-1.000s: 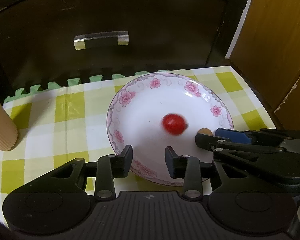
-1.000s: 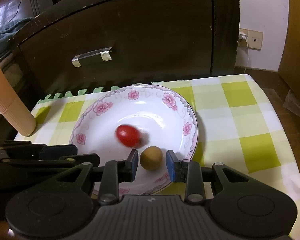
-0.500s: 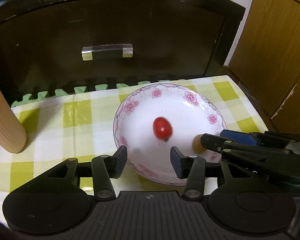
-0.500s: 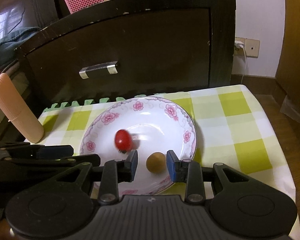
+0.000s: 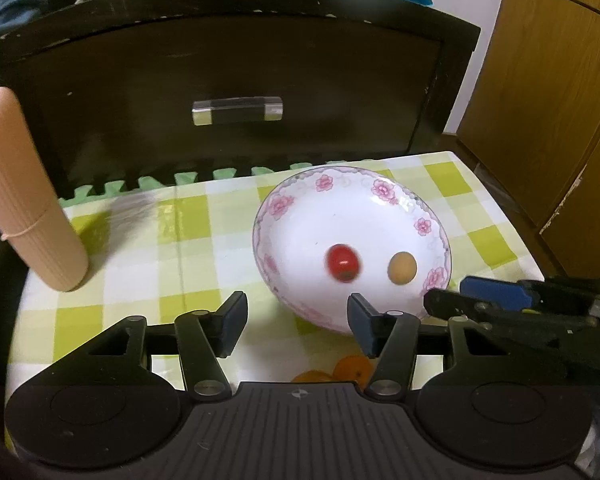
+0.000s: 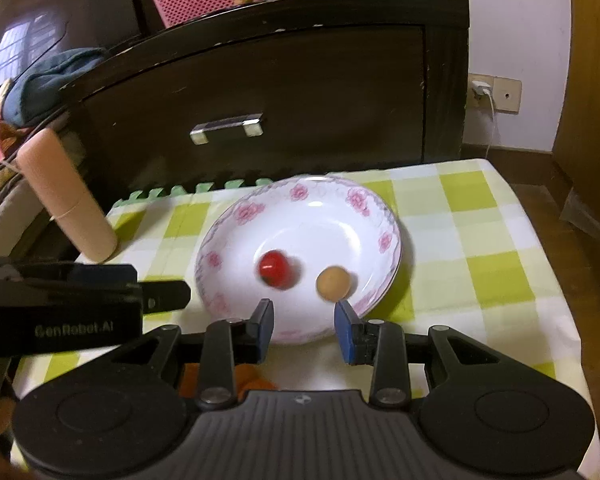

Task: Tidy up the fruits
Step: 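Grasp a small orange with the right tool while the left tool returns to the fruits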

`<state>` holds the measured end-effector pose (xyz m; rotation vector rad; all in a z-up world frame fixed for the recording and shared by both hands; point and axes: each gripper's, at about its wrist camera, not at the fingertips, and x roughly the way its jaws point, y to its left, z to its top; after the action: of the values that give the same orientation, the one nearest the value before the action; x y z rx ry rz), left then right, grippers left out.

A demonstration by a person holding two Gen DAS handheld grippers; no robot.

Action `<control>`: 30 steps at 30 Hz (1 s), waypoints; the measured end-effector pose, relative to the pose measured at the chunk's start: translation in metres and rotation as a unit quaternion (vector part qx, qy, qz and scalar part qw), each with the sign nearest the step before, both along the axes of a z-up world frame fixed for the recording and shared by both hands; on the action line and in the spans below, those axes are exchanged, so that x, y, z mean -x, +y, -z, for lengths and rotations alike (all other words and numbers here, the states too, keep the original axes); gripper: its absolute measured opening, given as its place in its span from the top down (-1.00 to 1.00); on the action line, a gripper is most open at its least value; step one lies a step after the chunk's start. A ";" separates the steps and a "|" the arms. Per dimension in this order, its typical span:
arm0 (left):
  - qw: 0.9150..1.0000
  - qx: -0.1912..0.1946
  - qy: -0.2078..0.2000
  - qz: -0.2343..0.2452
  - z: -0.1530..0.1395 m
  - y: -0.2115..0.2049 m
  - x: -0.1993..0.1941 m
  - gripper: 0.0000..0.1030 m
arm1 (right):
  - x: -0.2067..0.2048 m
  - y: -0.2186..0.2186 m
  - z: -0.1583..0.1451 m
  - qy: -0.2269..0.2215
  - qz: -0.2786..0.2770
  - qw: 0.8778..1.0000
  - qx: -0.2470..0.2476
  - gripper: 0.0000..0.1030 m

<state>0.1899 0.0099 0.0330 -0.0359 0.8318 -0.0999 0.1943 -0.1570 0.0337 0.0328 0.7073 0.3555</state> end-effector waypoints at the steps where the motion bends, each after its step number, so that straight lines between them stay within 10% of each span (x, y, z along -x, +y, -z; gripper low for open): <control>1: 1.000 0.000 0.000 0.000 -0.001 0.001 0.003 -0.24 | 0.004 0.001 0.000 0.001 -0.003 1.000 0.001 0.36; 30: 0.999 -0.001 0.044 0.028 0.010 0.020 0.059 -0.33 | 0.052 0.038 0.045 0.057 -0.102 0.991 0.062 0.21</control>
<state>0.1312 0.0304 0.0231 -0.0160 0.9213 -0.1504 0.1423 -0.1191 -0.0110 -0.1387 0.8479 0.5076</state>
